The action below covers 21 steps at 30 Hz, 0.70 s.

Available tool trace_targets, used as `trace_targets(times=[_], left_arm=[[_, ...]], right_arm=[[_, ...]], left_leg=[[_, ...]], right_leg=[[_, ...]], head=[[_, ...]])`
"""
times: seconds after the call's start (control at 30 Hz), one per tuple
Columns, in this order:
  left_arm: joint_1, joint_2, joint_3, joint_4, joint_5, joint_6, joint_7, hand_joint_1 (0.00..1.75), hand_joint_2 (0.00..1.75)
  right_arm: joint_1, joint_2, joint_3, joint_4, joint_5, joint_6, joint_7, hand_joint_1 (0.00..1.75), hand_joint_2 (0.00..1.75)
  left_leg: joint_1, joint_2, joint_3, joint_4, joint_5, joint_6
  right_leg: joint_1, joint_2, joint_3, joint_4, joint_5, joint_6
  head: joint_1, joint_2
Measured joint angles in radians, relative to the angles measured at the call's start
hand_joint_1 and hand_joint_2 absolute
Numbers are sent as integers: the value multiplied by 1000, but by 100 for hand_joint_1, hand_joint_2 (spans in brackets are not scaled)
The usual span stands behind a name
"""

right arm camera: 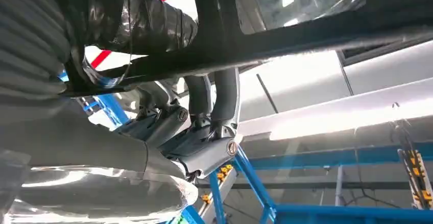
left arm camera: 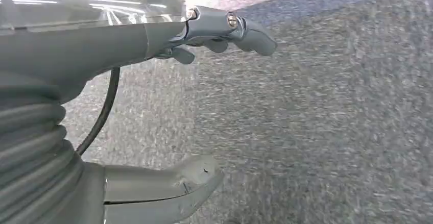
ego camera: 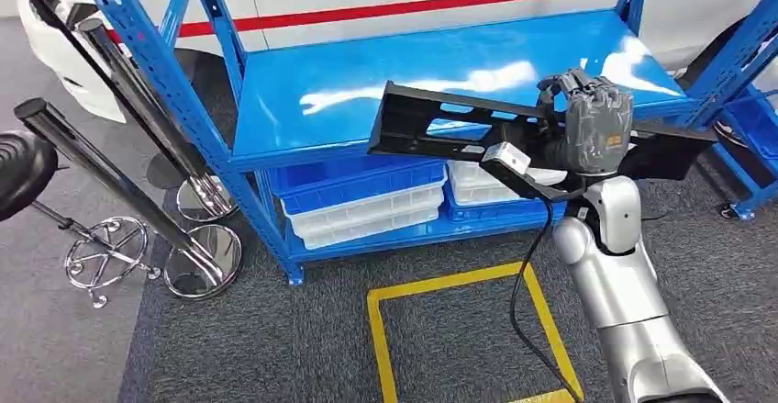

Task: Take the parts from the cabinet and place them on the table.

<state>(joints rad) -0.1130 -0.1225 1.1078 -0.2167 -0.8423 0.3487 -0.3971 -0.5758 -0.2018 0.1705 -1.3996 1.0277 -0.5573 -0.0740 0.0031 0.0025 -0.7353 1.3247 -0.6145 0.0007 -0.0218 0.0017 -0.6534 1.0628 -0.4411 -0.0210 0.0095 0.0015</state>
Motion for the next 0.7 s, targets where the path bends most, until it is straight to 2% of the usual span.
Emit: trace_targets(times=[0.03, 0.07, 0.1, 0.13, 0.17, 0.2, 0.23, 0.27, 0.3, 0.33, 0.37, 0.4, 0.47, 0.5, 0.53, 0.57, 0.6, 0.63, 0.67, 0.7], left_arm=[[1, 0, 0, 0, 0, 0, 0, 0, 175], [0, -1, 0, 0, 0, 0, 0, 0, 175], [0, -1, 0, 0, -2, 0, 1, 0, 175], [-1, -1, 0, 0, -3, 0, 1, 0, 175], [-4, 0, 0, -1, -5, 0, 1, 0, 175], [-7, 6, 0, -4, -5, 1, 2, 0, 175], [-9, 5, 0, -6, -9, 2, 2, 0, 175], [-9, 4, 0, -6, -10, 2, 2, 0, 175], [-8, 5, 0, -6, -11, 3, 3, 0, 175], [-7, 6, 0, -6, -11, 5, 5, 0, 175], [-7, 4, 0, -6, -14, 5, 6, 0, 175], [-9, 4, 0, -6, -15, 5, 7, 0, 175], [-10, 1, 0, -6, -16, 5, 9, 0, 175], [-9, -2, 0, -6, -16, 5, 9, 0, 175], [-8, -2, 0, -6, -17, 5, 10, 0, 175], [-7, -3, 0, -6, -17, 5, 10, 0, 175], [-8, -5, 0, -6, -17, 5, 10, 0, 175], [-8, -7, 0, -6, -18, 5, 10, 0, 175], [-9, -7, 0, -6, -18, 5, 10, 0, 175], [-10, -1, 0, -7, -18, 5, 10, 0, 175]], right_arm=[[0, -1, 0, 3, 0, 0, 0, 175, 175], [-1, -2, -1, 6, 0, 0, -1, 175, 175], [-1, -3, -2, 6, 0, 0, -1, 175, 175], [-4, -3, -2, 6, 0, 1, -1, 175, 175], [-9, -3, -2, 6, 0, 2, -2, 175, 175], [-17, -3, -2, 7, 0, 4, -3, 175, 175], [-21, -3, -2, 10, 0, 7, -4, 175, 175], [-23, -3, -2, 12, 0, 9, -4, 175, 175], [-24, -3, -2, 15, 0, 10, -4, 175, 175], [-26, -4, -2, 15, 0, 11, -6, 175, 175], [-27, -9, -2, 17, 0, 13, -6, 175, 175], [-35, -12, -2, 18, 0, 16, -9, 175, 175], [-42, -18, -2, 22, 0, 18, -9, 175, 175], [-40, -20, -2, 25, 0, 18, -9, 175, 175], [-40, -22, -2, 27, 0, 19, -9, 175, 175], [-40, -23, -2, 30, 0, 18, -9, 175, 175], [-41, -23, -2, 30, 0, 18, -10, 175, 175], [-42, -24, -2, 30, 0, 18, -10, 175, 175], [-44, -25, -2, 30, 0, 18, -10, 175, 175], [-44, -25, -2, 32, 0, 19, -10, 175, 175]], left_leg=[[-1, 0, 5, 13, -1, 4], [-5, -1, 37, -25, 19, 14], [-9, -1, 84, -94, 50, 28], [-19, -1, 146, -188, 88, 49], [-37, -2, 197, -274, 109, 82], [-38, 3, 208, -304, 98, 100], [-42, 5, 205, -309, 106, 97], [-44, 5, 203, -314, 112, 97], [-46, 5, 205, -322, 119, 100], [-46, 5, 211, -352, 140, 109], [-34, 13, 228, -386, 167, 93], [-31, 11, 224, -403, 180, 95], [-26, 12, 205, -400, 195, 86], [-24, 12, 195, -393, 197, 83], [-21, 12, 183, -383, 199, 79], [-17, 12, 171, -371, 199, 75], [-11, 12, 157, -354, 196, 69], [-3, 12, 143, -333, 190, 60], [0, 12, 128, -307, 182, 47], [-8, 9, 110, -288, 177, 37]], right_leg=[[3, 0, -6, 0, 5, 0], [8, 1, -12, 0, 11, -1], [14, 1, -14, 0, 15, -2], [20, 1, -14, -1, 18, -3], [15, -1, -14, -4, 23, -6], [21, -3, -16, -6, 29, 2], [10, -6, -18, -11, 36, 10], [5, -7, -18, -15, 41, 15], [4, -9, -15, -24, 50, 20], [7, -8, -9, -43, 65, 26], [11, -6, -16, -32, 54, 24], [12, -2, -30, -3, 12, 30], [4, -1, -82, 145, -84, 43], [-1, -1, -99, 205, -112, 50], [-6, -1, -102, 233, -119, 58], [-12, -2, -83, 216, -107, 66], [-20, -3, -40, 155, -77, 75], [-26, -5, 15, 70, -44, 85], [-34, -6, 54, -5, -46, 98], [-22, 4, 45, 13, -54, 91]], head=[[0, 0], [0, 0], [0, 0], [0, 0], [0, 0], [1, 0], [0, 0], [0, 0], [0, 0], [0, 0], [1, 0], [2, 0], [1, 0], [1, 0], [1, 0], [1, 0], [1, 0], [1, 0], [1, 0], [2, 0]])
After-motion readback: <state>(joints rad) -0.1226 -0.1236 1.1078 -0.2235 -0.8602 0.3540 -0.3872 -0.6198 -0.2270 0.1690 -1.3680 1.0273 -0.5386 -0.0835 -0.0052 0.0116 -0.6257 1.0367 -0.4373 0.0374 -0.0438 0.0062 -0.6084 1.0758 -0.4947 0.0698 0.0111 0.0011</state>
